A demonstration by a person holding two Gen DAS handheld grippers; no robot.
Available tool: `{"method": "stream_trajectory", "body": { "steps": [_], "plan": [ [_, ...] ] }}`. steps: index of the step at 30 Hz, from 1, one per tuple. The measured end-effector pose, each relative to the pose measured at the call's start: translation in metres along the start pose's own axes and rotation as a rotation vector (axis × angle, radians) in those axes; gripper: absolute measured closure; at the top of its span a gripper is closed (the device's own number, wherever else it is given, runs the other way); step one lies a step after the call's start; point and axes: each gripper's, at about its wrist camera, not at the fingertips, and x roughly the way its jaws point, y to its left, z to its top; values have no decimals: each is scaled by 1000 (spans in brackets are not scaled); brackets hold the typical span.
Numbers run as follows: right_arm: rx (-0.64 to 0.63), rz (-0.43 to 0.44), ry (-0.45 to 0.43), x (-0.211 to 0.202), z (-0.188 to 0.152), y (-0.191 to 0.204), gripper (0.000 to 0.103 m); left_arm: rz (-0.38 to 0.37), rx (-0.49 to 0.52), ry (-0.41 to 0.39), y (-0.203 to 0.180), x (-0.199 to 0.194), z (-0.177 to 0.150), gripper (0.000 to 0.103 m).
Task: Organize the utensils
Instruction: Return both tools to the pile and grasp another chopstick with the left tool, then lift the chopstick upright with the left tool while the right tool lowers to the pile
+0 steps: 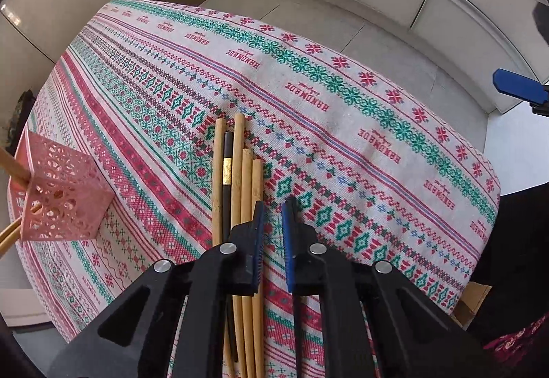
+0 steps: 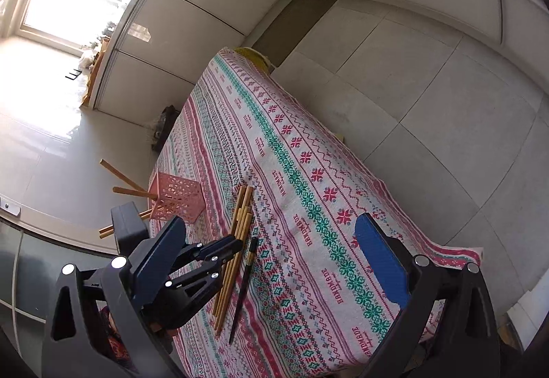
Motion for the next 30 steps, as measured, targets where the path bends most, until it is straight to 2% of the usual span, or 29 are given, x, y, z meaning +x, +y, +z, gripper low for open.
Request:
{"method": "stream_trajectory", "body": {
  "steps": [8, 12, 15, 19, 22, 25, 27, 29, 30],
  "plan": [
    [21, 16, 29, 2, 2, -3, 7, 9, 4, 65, 12, 21, 14, 93],
    [30, 8, 42, 5, 4, -6, 7, -41, 21, 88, 19, 25, 18, 97],
    [43, -12, 61, 11, 5, -8, 7, -53, -33, 96, 30, 29, 26, 96],
    [31, -61, 63, 19, 3, -3, 7, -10, -121, -6, 31, 19, 6, 97],
    [-11, -120, 94, 33, -1, 4, 7, -46, -217, -101, 41, -5, -14, 97],
    [-37, -127, 167, 57, -6, 17, 7, -84, -296, -212, 49, -45, -38, 97],
    [-46, -117, 233, 78, -10, 29, 12, -115, -363, -293, 57, -73, -57, 97],
    [-41, -124, 286, 101, -14, 40, 25, -139, -420, -369, 61, -98, -77, 97],
    [-31, -121, 315, 114, -15, 46, 29, -150, -444, -404, 64, -109, -86, 97]
  ]
}}
